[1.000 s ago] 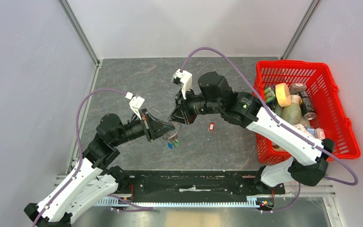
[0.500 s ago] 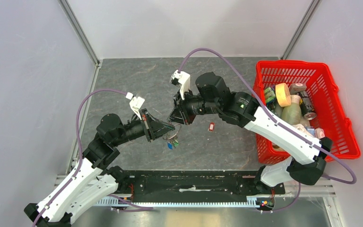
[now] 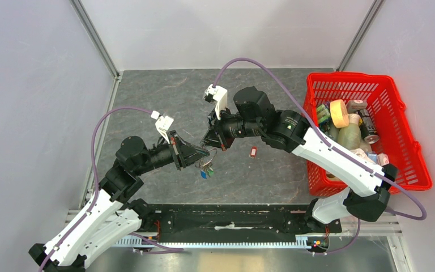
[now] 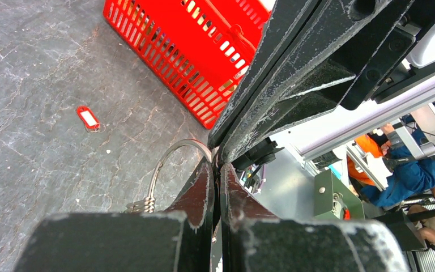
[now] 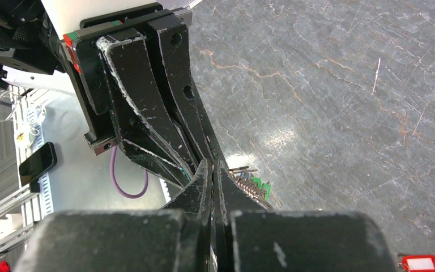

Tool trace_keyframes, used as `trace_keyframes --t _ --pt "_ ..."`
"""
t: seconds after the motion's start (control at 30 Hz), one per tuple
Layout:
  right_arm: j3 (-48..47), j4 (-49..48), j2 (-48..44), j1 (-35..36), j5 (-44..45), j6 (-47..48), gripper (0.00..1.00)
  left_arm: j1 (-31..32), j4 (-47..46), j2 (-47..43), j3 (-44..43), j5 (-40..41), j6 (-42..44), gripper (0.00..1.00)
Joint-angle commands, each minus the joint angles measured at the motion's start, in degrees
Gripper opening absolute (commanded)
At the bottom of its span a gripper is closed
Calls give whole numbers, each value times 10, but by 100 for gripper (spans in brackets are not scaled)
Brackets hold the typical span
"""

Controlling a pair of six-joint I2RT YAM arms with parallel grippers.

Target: Put the keys on the keyring

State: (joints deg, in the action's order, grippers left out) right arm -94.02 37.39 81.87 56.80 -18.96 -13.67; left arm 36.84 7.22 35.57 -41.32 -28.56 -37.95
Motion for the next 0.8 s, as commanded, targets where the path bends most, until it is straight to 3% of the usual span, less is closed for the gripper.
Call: trace_keyframes --t 0.0,0.07,0.2,0.33,0.6,0.77 --pt "-18 -14 -10 4 6 7 0 0 -27 -5 -25 2 17 2" --pt "-15 -16 -13 5 6 7 0 0 -27 -6 -24 2 16 8" --pt "-7 -19 -25 5 18 5 0 0 -18 -11 -24 7 16 48" --pt "6 -28 -44 5 64 -18 0 0 8 -32 -31 44 22 68" --pt "61 -88 -71 5 145 -106 0 0 33 -51 -36 117 45 70" --pt "68 -96 -73 6 183 -145 0 0 0 -44 -29 143 56 69"
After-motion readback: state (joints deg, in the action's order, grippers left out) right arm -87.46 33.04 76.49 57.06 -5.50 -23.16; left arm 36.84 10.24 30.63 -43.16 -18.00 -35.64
